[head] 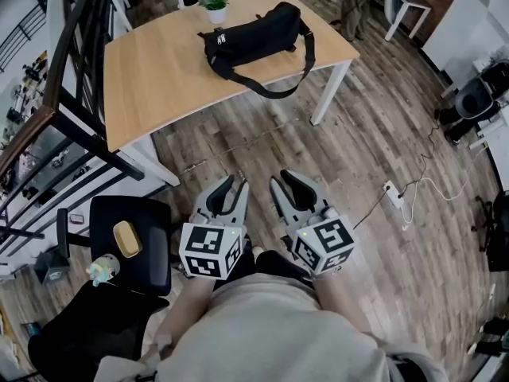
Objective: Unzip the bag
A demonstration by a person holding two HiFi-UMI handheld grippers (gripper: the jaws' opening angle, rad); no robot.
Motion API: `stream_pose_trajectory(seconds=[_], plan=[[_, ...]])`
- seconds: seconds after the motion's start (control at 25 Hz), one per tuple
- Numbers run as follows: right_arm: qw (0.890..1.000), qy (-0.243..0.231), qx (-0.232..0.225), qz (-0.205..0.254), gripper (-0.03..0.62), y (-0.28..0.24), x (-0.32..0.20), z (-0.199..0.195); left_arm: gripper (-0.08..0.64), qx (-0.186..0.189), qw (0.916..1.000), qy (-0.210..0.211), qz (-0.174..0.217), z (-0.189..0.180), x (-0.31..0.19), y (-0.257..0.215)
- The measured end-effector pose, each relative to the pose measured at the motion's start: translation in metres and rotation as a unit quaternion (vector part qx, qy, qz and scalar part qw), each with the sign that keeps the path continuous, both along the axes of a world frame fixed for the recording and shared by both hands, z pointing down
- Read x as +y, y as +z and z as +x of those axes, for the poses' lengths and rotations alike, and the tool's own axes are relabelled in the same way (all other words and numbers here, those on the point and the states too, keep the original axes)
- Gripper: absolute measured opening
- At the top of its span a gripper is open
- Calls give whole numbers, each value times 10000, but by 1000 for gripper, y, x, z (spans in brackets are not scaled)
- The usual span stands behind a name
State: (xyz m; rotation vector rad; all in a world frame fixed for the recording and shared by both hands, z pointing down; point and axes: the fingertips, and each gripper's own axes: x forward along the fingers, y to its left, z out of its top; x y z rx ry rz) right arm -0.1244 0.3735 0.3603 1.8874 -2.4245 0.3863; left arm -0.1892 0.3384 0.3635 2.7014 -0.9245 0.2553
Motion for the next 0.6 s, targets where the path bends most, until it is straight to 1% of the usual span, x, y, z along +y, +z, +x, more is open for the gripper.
stream_pose_trajectory(seconds=[0.12,0.28,0.48,0.6], plan=[[10000,8,8,-45,89,8,-13,5,98,-30,10000,-26,-60,2,-15,6],[9999,73,41,-76,91,15,-43,15,98,-12,9999,-2,-114,12,-50,13],[9998,120,171,-37,92,10,-110,32,98,73,9999,68,-42,30,-117,6],[9997,157,167,-22,95,2,-153,39,98,88,9999,114,-38,38,-162,-1]])
